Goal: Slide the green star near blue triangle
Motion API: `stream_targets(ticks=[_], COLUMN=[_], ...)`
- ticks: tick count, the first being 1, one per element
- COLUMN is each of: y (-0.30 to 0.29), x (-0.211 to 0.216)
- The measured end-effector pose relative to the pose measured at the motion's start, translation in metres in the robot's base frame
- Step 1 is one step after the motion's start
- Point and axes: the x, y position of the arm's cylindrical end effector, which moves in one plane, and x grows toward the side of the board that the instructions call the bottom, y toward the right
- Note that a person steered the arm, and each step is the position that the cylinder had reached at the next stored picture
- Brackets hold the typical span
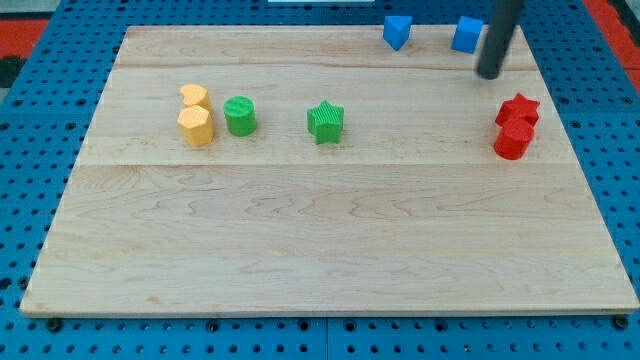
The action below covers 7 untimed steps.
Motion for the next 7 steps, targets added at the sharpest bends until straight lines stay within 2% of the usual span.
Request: stream_targets(ticks=[1,2,4,5,7], y=[0.037,-0.027,-0.209,-0.187,-0.147], x=[0.048,0.096,0.145,0.110,0.106])
